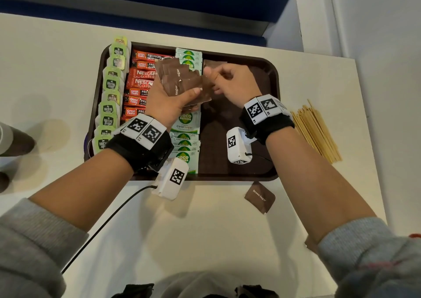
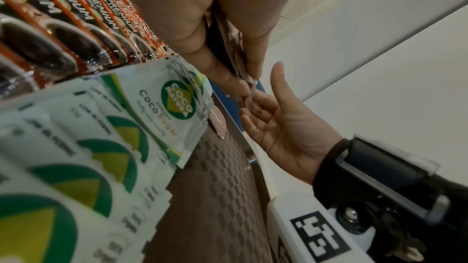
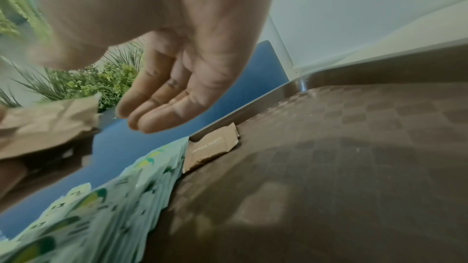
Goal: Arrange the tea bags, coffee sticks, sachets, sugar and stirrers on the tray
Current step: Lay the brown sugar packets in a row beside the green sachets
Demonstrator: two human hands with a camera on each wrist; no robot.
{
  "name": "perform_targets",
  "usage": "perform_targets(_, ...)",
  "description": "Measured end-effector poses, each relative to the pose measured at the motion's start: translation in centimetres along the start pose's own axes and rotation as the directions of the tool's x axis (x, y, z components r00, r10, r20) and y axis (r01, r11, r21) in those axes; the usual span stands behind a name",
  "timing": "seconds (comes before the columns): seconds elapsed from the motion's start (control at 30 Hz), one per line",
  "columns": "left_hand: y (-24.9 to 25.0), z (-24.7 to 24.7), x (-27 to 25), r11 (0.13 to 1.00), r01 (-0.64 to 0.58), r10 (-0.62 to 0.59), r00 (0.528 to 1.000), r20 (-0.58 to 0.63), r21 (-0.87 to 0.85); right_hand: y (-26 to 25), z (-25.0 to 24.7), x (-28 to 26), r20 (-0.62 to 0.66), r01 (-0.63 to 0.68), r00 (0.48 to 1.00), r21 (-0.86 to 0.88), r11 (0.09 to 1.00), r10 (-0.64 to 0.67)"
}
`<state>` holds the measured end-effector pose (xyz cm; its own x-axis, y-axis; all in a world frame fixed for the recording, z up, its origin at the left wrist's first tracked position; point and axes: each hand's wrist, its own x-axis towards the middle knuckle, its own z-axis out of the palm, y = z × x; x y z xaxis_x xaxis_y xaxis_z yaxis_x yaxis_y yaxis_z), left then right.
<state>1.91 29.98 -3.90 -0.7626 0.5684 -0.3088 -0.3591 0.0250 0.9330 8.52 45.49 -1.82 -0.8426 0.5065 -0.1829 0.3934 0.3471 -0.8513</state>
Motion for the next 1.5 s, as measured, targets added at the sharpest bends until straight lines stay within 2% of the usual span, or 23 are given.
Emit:
perform_targets(0.1,0.2,0.1,-0.4,1.0,-0.006,0.006,1.0,0.007,0.008,-0.1,0.1,-0.6,0.063,0.012,0.998,0.058,0.998,-0.016)
perform_targets(0.23,0.3,0.2,-1.1,1.0,-0.006,0.006,1.0,0.021,0.0,0.0,0.0,-1.2,0.073,0.015,0.997,0.037,0.999,-0.018)
perform_targets(0.37,0.4,0.2,-1.3,1.0,-0.018,0.018,1.0,-0.023,0.021,0.1,-0.3,-1.3,0.079,0.015,0.997,0.076,0.997,-0.021)
perform_targets(0.6,0.6,0.1,-1.6,0.999,-0.034,0.036,0.998,-0.057,0.042,-0.5,-1.4,-1.1,0.019,0.127,0.992,0.005,0.992,-0.127)
perform_targets(0.83,0.7,0.2,-1.6,0.999,-0.022,0.022,1.0,-0.006,0.041,-1.5,-1.3,-1.3,0.147,0.175,0.975,-0.038,0.984,-0.167)
perform_targets(1.07,0.4,0.2,-1.4,0.999,-0.02,0.021,1.0,-0.005,0.04,-1.5,-0.7,-1.3,0.092,0.096,0.991,0.019,0.995,-0.097)
perform_targets(1.27,0.2,0.1,-1.1,1.0,-0.03,0.03,0.999,-0.037,-0.001,-0.7,-1.0,-1.9,0.189,-0.056,0.982,0.14,0.989,0.029)
perform_targets(1.33,0.1,0.1,-1.0,1.0,-0.027,0.027,0.999,-0.042,0.006,-0.5,-1.0,-1.7,0.155,-0.038,0.988,0.153,0.987,0.014)
perform_targets(1.5,-0.2,-0.2,-0.8,0.998,-0.032,0.035,0.998,-0.05,0.055,0.4,-1.6,-0.4,0.019,0.027,0.999,0.058,0.998,-0.028)
